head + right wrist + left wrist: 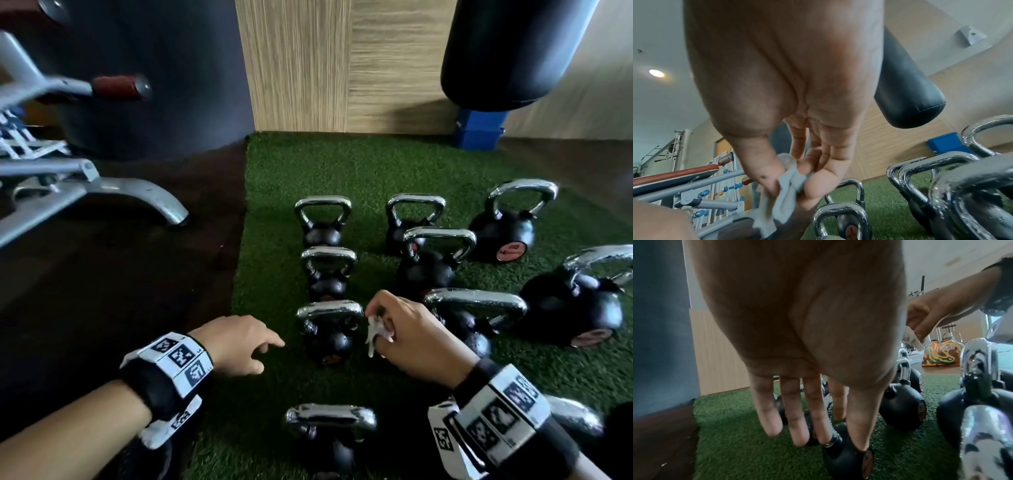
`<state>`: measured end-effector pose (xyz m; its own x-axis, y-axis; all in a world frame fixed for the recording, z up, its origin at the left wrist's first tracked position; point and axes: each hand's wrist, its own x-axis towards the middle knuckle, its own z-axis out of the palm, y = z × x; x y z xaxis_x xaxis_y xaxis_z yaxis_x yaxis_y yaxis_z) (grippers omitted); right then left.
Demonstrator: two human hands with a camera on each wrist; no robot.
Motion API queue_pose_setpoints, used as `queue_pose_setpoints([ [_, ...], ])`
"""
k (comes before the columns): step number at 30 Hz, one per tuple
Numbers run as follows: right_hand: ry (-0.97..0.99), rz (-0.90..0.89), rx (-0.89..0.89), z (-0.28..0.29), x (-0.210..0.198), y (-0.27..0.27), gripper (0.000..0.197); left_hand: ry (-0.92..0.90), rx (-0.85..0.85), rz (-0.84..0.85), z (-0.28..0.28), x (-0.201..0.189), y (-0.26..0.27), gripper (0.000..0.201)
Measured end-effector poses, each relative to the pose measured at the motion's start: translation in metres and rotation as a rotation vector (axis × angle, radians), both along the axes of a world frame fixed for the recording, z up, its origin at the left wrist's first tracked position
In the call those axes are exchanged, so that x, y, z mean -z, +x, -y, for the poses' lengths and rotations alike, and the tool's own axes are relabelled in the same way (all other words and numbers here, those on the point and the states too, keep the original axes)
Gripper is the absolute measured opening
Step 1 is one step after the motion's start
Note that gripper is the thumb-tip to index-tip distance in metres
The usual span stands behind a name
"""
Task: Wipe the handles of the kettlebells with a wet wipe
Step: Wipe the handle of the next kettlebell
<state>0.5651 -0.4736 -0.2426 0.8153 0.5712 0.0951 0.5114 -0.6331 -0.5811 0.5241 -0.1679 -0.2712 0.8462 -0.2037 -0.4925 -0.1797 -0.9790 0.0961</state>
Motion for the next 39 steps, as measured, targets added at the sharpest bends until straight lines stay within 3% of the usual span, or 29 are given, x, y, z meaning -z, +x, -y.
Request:
queue_pose_setpoints([
  [8,-0.079,-0.100,-0.042,-0.034,0.003,0.070,0.028,-0.152,-0.282,0.016,-0.022,0.028,0.015,0.074],
  [13,-0.090,-0.157,-0.023,-0.056,0.015,0.099,0.025,-0.328,-0.460,-0.016,-0.025,0.078,0.028,0.078],
  [18,-0.128,-0.118,-0.030,-0.074,0.036,0.114,0.005,-0.589,-0.539,-0.004,-0.012,0.136,0.054,0.096],
  [22,-0.100,-0.087,-0.011,-0.083,0.048,0.111,0.005,-0.739,-0.598,0.057,0.017,0.176,0.070,0.081],
  [26,-0.088,-0.054,0.037,-0.090,0.058,0.103,0.009,-0.887,-0.760,0.084,0.037,0.204,0.080,0.061],
  [33,-0.068,-0.025,0.121,-0.091,0.065,0.089,0.018,-0.929,-0.611,0.082,0.032,0.211,0.096,0.019],
  [35,-0.082,0.003,0.124,-0.092,0.068,0.085,0.027,-0.931,-0.576,0.059,0.027,0.211,0.098,0.028],
  [39,-0.055,-0.012,0.173,-0.098,0.073,0.079,0.024,-0.957,-0.543,0.041,0.023,0.214,0.102,0.065],
])
